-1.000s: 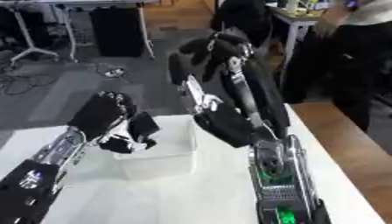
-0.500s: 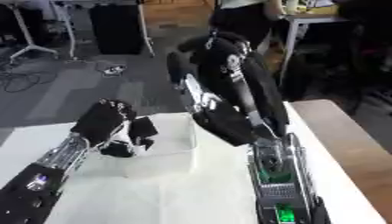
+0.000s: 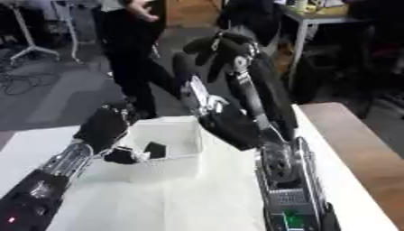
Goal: Pick up objects on the table and place them in the box.
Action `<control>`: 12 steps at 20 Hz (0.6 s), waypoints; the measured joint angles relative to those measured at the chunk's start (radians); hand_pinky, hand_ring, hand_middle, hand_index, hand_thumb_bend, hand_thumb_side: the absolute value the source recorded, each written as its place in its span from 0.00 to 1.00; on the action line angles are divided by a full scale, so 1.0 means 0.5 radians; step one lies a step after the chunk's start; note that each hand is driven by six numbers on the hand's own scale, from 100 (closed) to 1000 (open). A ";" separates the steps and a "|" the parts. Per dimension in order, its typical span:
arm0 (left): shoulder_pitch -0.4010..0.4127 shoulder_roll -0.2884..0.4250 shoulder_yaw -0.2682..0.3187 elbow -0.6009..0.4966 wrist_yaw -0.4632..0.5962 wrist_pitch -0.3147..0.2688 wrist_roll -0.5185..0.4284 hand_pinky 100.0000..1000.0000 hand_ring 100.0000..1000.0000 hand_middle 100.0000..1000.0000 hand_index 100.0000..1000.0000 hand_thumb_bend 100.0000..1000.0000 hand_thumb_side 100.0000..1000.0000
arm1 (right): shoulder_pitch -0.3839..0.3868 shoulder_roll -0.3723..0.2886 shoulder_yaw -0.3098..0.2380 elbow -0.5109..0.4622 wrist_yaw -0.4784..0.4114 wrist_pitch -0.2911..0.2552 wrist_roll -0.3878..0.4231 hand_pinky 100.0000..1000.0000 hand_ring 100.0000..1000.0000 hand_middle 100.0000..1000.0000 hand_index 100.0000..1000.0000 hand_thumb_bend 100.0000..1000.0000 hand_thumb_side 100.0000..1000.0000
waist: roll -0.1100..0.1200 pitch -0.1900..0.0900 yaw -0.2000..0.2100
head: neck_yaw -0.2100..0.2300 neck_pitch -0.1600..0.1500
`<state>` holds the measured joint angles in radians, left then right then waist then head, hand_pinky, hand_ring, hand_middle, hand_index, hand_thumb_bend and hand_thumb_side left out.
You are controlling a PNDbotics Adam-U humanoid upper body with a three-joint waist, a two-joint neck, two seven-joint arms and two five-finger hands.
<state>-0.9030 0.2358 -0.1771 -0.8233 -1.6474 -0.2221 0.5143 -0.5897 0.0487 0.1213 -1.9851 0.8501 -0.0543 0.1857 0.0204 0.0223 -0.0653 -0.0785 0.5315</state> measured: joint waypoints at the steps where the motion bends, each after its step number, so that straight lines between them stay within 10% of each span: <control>1: 0.000 0.000 0.001 0.003 0.000 0.003 0.003 0.94 1.00 1.00 0.85 0.37 1.00 | 0.000 0.000 0.000 0.000 0.000 0.000 0.000 0.03 0.34 0.46 0.66 0.24 1.00 | 0.000 0.000 0.000 | 0.000 0.000; 6: 0.000 0.000 0.005 0.003 -0.001 0.006 0.006 0.84 0.98 0.98 0.84 0.36 1.00 | 0.000 0.000 0.000 0.000 0.000 0.000 0.000 0.03 0.34 0.46 0.66 0.24 1.00 | 0.000 0.000 0.000 | 0.000 0.000; 12: 0.081 0.005 0.003 -0.107 0.180 -0.019 -0.017 0.24 0.76 0.83 0.82 0.34 1.00 | 0.000 -0.001 -0.001 0.000 0.005 0.002 -0.001 0.03 0.34 0.46 0.66 0.23 1.00 | 0.005 0.000 0.014 | -0.093 -0.134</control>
<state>-0.8626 0.2382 -0.1755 -0.8770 -1.5573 -0.2318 0.5056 -0.5897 0.0483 0.1207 -1.9851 0.8524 -0.0534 0.1852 0.0228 0.0223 -0.0582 -0.1249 0.4643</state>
